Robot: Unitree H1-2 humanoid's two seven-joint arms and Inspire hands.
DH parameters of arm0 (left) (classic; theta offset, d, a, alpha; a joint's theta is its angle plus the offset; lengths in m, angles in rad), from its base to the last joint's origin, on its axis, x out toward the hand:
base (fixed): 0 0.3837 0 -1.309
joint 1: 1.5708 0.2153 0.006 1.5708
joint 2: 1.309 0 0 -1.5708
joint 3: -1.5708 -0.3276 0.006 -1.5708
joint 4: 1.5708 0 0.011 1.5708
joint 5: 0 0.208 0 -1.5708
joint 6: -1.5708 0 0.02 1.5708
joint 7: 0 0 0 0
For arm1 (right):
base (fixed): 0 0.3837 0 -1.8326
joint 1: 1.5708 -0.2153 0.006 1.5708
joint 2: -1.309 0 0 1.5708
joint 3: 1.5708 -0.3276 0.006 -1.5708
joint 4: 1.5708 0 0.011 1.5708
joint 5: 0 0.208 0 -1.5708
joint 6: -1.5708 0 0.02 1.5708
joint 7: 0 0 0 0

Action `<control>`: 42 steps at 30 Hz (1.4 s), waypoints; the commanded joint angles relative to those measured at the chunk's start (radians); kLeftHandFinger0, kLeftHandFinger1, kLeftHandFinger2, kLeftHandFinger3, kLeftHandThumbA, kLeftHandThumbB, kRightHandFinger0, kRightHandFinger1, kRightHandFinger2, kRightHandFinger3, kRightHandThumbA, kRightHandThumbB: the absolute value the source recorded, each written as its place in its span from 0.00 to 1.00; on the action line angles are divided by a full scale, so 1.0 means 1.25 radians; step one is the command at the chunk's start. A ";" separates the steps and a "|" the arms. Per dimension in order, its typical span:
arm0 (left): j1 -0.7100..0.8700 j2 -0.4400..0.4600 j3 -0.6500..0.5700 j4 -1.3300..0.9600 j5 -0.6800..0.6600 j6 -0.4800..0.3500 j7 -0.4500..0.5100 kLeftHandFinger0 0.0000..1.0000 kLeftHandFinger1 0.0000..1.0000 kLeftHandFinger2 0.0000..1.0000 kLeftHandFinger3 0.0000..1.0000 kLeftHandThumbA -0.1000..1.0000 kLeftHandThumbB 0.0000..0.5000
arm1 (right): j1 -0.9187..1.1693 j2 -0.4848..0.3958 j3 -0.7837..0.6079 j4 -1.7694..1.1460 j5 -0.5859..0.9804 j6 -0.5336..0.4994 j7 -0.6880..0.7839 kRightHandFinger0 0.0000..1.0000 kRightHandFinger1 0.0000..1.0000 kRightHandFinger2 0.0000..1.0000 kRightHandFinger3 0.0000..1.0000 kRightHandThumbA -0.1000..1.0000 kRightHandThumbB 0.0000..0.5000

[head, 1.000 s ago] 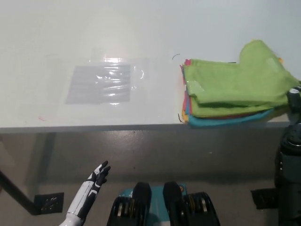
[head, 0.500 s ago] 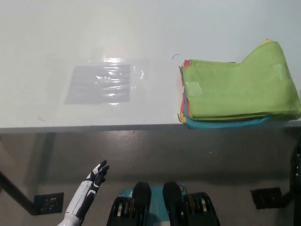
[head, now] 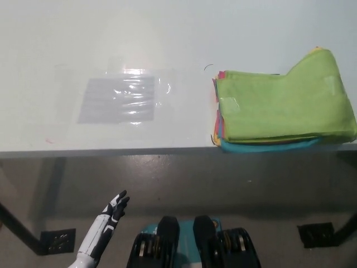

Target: A stack of folded microfibre clothes with a single fold is kept infront of the robot. the robot uses its right hand to grab one end of the clothes and pulla it away from the other end to unfold

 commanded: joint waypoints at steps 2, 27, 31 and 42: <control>-0.002 0.022 0.004 -0.006 -0.008 -0.030 -0.010 1.00 1.00 1.00 1.00 1.00 1.00 | 0.201 -0.061 0.171 -0.607 0.162 -0.047 0.195 1.00 1.00 1.00 1.00 1.00 0.52; 0.015 0.021 -0.013 0.004 -0.020 -0.058 -0.032 1.00 1.00 1.00 1.00 1.00 1.00 | 0.538 -0.049 0.517 -0.039 0.158 -0.290 0.233 1.00 1.00 1.00 1.00 1.00 0.59; 0.012 0.018 -0.012 0.004 -0.020 -0.059 -0.029 1.00 1.00 1.00 1.00 1.00 1.00 | 0.495 -0.047 0.503 0.068 0.180 -0.261 0.260 1.00 1.00 1.00 1.00 1.00 0.63; 0.002 0.015 -0.014 -0.007 -0.013 -0.047 -0.027 1.00 1.00 1.00 1.00 1.00 1.00 | 0.441 -0.060 0.475 0.183 0.219 -0.224 0.324 1.00 1.00 1.00 1.00 1.00 0.63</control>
